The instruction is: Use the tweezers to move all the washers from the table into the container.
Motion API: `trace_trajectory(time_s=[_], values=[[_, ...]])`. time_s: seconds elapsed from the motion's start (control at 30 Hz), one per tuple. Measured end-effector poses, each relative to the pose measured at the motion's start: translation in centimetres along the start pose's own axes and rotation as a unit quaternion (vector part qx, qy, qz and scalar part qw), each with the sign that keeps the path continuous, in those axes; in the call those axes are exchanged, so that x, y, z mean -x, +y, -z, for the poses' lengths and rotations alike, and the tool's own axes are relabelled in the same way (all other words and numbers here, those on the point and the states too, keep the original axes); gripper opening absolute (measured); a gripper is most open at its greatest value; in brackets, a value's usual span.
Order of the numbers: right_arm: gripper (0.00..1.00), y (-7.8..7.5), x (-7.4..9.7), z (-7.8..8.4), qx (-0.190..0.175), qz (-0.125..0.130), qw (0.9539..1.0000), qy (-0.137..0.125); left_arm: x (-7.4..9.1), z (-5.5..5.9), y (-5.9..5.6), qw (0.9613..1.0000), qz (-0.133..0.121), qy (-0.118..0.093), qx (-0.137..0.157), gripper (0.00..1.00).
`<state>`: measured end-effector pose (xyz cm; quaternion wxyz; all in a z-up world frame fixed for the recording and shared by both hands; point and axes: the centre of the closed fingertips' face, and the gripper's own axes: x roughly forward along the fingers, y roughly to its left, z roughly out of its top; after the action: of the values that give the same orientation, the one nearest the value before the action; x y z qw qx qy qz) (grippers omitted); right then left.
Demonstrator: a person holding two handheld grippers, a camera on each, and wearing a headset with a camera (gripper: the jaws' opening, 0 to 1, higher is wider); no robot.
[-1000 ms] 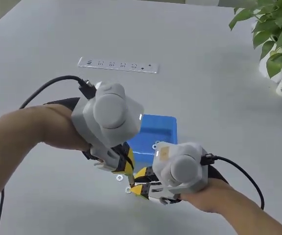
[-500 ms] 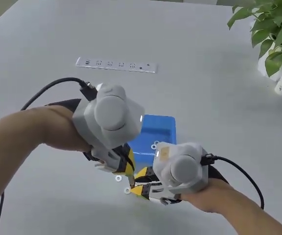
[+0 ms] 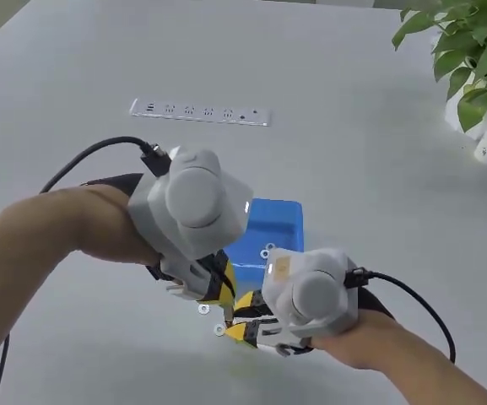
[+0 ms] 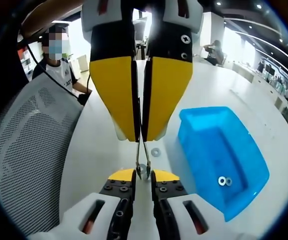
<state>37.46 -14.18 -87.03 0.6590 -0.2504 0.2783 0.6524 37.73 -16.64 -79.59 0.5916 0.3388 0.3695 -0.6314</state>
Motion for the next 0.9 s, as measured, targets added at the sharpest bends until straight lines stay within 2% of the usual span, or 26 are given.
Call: trace_trajectory(time_s=[0.33, 0.9], values=[[0.11, -0.12, -0.04, 0.16, 0.009, 0.001, 0.9999, 0.005, 0.0, -0.01, 0.03, 1.0, 0.0, -0.001, 0.001, 0.05], [0.11, -0.16, -0.27, 0.15, 0.019, 0.001, 0.9998, 0.0, 0.05, 0.1, 0.11, 1.0, 0.0, -0.002, 0.005, 0.05]])
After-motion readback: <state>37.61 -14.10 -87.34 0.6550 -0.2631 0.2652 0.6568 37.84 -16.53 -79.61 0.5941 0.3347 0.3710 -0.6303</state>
